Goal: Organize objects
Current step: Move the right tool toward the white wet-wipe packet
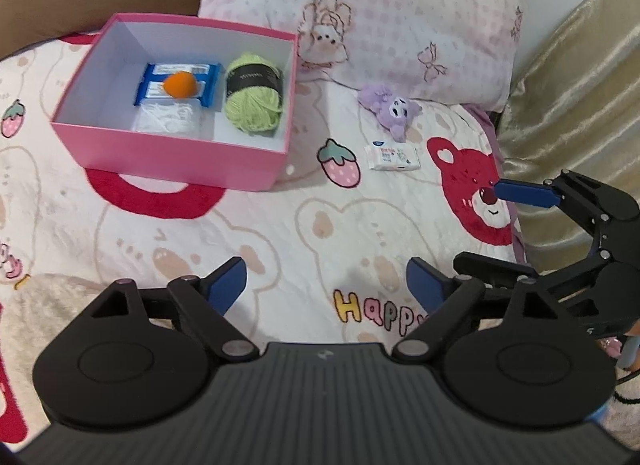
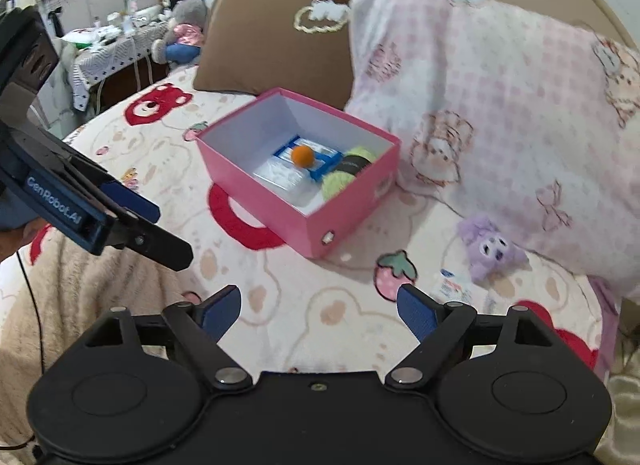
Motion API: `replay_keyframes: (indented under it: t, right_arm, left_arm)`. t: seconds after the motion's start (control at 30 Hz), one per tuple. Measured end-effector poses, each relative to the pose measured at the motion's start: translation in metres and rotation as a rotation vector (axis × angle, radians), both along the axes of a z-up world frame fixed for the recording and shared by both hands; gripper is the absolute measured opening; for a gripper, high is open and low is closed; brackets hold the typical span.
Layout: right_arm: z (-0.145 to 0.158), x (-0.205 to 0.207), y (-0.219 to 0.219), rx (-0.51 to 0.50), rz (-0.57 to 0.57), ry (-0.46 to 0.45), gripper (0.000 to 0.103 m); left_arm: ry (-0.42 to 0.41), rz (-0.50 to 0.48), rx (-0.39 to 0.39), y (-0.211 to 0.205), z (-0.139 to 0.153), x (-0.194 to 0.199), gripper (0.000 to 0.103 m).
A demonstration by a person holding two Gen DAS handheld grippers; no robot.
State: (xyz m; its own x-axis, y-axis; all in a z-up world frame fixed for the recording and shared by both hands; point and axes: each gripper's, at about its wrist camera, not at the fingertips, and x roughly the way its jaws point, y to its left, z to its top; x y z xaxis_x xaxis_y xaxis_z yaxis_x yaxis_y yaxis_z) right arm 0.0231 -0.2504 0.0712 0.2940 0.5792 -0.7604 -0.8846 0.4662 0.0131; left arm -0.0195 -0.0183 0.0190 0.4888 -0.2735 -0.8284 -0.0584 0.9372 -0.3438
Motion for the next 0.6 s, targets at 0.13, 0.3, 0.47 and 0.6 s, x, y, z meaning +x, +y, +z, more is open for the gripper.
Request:
replay_keyframes:
  t: [0.13, 0.3, 0.47, 0.6]
  right_arm:
    - [-0.013, 0.018, -0.012, 0.002, -0.057, 0.026, 0.088]
    - [-0.026, 0.051, -0.034, 0.036, -0.183, 0.14, 0.088]
    - [-0.034, 0.079, -0.05, 0.058, -0.29, 0.18, 0.088]
    - [-0.037, 0.103, -0.06, 0.135, -0.364, 0.244, 0.088]
  left_arm:
    - [-0.009, -0.014, -0.001, -0.012, -0.012, 0.014, 0.09]
    - [-0.02, 0.004, -0.058, -0.016, -0.029, 0.035, 0.09]
    - [-0.079, -0.02, -0.055, -0.03, -0.04, 0.05, 0.09]
    - [-0.104, -0.059, 0.001, -0.046, -0.05, 0.061, 0.089]
